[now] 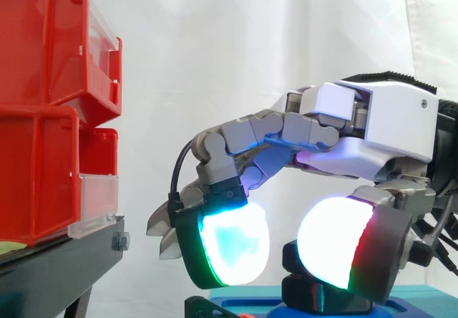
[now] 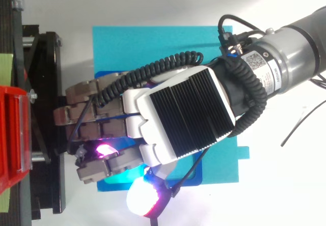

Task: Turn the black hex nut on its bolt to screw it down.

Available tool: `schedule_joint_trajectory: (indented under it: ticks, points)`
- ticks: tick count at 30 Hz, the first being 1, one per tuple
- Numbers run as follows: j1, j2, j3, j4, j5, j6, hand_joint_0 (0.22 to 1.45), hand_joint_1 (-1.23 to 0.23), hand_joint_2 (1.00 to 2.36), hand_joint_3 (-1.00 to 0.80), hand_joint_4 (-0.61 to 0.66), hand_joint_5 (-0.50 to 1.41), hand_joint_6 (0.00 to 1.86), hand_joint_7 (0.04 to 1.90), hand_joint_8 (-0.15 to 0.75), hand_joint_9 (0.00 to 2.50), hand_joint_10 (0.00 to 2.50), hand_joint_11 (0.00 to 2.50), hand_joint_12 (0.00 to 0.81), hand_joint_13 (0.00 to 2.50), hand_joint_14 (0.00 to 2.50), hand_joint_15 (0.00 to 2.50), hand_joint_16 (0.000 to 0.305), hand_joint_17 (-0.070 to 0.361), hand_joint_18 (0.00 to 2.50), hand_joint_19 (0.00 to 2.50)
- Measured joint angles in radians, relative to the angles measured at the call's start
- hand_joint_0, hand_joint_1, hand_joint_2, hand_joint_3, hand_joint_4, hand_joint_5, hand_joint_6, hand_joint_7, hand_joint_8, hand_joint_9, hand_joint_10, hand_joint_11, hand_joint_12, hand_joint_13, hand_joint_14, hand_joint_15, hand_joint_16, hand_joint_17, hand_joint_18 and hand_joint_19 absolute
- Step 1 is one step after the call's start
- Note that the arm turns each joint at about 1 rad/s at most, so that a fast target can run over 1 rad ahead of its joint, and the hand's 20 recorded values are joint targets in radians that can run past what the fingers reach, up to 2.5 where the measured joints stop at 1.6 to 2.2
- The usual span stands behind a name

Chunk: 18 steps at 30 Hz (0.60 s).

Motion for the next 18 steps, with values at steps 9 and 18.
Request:
schedule_joint_trajectory:
  ticks: [9, 18]
  points:
    - [-0.006, 0.006, 0.002, 0.001, -0.037, 0.000, 0.50, -0.44, 1.00, -0.50, 0.23, -0.03, 0.50, 1.46, 0.276, 0.86, 0.01, 0.17, 0.326, 0.68, 0.01, 0.14, 0.052, 0.118, 0.65, 0.34]
    - [-0.006, 0.018, 0.003, -0.001, -0.046, 0.000, 0.51, -0.44, 1.00, -0.50, 0.22, -0.03, 0.50, 1.53, 0.274, 0.85, 0.01, 0.17, 0.321, 0.68, 0.01, 0.14, 0.052, 0.116, 0.64, 0.34]
